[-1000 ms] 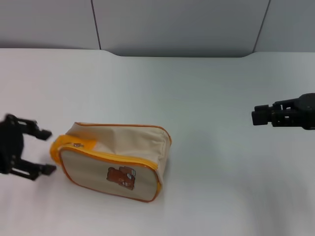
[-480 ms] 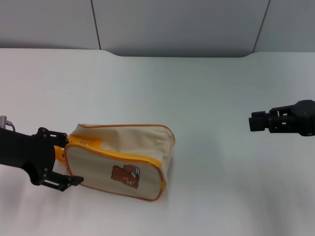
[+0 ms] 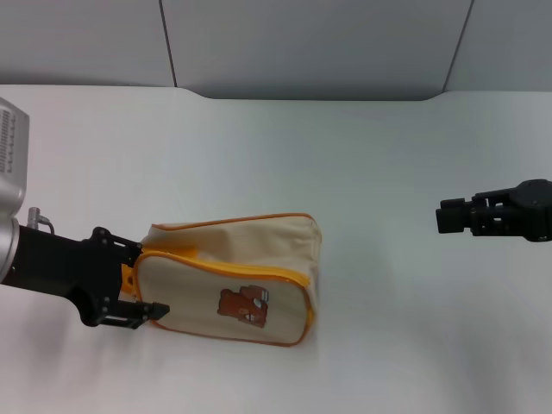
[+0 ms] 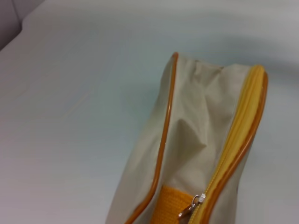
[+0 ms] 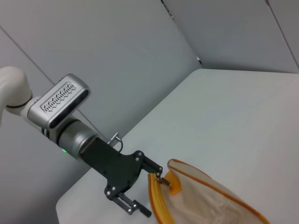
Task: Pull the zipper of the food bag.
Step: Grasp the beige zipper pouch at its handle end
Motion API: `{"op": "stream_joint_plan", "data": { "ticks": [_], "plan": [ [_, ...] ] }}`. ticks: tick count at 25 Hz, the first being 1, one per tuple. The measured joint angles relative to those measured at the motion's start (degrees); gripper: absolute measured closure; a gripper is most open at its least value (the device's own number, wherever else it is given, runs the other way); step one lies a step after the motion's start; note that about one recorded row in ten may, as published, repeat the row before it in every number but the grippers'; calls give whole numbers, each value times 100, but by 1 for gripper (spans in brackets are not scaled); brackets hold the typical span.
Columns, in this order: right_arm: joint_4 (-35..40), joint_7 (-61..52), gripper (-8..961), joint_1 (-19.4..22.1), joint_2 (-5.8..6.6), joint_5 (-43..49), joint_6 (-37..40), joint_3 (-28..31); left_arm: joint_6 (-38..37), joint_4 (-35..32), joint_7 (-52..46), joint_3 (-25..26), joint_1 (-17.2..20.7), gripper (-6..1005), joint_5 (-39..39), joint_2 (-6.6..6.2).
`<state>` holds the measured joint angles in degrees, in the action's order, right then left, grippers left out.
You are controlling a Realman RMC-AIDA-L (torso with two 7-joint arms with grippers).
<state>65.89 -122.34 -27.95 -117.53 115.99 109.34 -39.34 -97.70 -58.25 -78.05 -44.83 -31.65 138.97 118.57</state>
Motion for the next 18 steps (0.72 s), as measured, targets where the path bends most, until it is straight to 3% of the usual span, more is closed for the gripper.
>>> {"op": "stream_joint_plan", "data": {
  "ticks": [13, 18],
  "plan": [
    [-29, 1, 657, 0, -8, -34, -1, 23, -4, 100, 288, 90, 77, 730, -469, -7],
    [-42, 30, 656, 3, -43, -44, 0, 32, 56, 223, 351, 85, -14, 828, -509, 2]
  ]
}}
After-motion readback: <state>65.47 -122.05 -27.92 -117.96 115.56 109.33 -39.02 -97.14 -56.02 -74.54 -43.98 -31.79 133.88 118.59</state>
